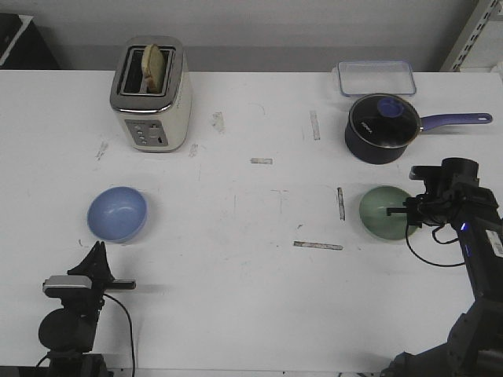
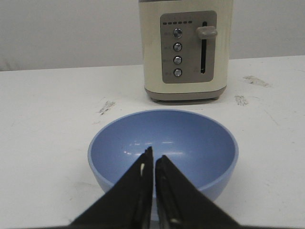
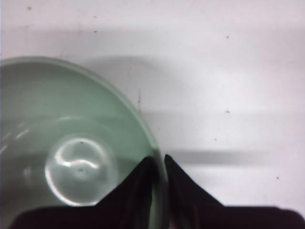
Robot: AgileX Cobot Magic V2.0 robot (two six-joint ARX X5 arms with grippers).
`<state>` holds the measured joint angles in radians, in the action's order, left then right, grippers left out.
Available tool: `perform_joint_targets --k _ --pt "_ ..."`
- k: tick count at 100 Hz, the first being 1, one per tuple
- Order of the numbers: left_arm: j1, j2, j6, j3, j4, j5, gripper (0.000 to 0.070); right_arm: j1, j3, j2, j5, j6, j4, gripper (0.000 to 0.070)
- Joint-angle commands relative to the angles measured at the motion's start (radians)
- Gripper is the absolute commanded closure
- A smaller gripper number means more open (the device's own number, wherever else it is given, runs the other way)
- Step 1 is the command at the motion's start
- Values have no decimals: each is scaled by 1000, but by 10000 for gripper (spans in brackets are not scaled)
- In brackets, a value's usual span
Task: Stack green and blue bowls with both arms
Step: 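Lift and carry the green bowl with the right gripper toward table center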
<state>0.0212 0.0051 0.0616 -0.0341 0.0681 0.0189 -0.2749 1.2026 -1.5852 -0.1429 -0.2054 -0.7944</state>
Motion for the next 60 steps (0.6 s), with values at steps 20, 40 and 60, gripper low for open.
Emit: perform_joint_targets --k 20,40,60 --pt "-1 -2 -3 21 4 -3 698 54 172 121 -46 62 -51 700" --pt "-1 -2 -3 21 5 -3 698 260 239 185 -146 156 -21 700" --pt "-1 -2 -3 21 5 -3 698 532 234 148 -178 182 -48 700"
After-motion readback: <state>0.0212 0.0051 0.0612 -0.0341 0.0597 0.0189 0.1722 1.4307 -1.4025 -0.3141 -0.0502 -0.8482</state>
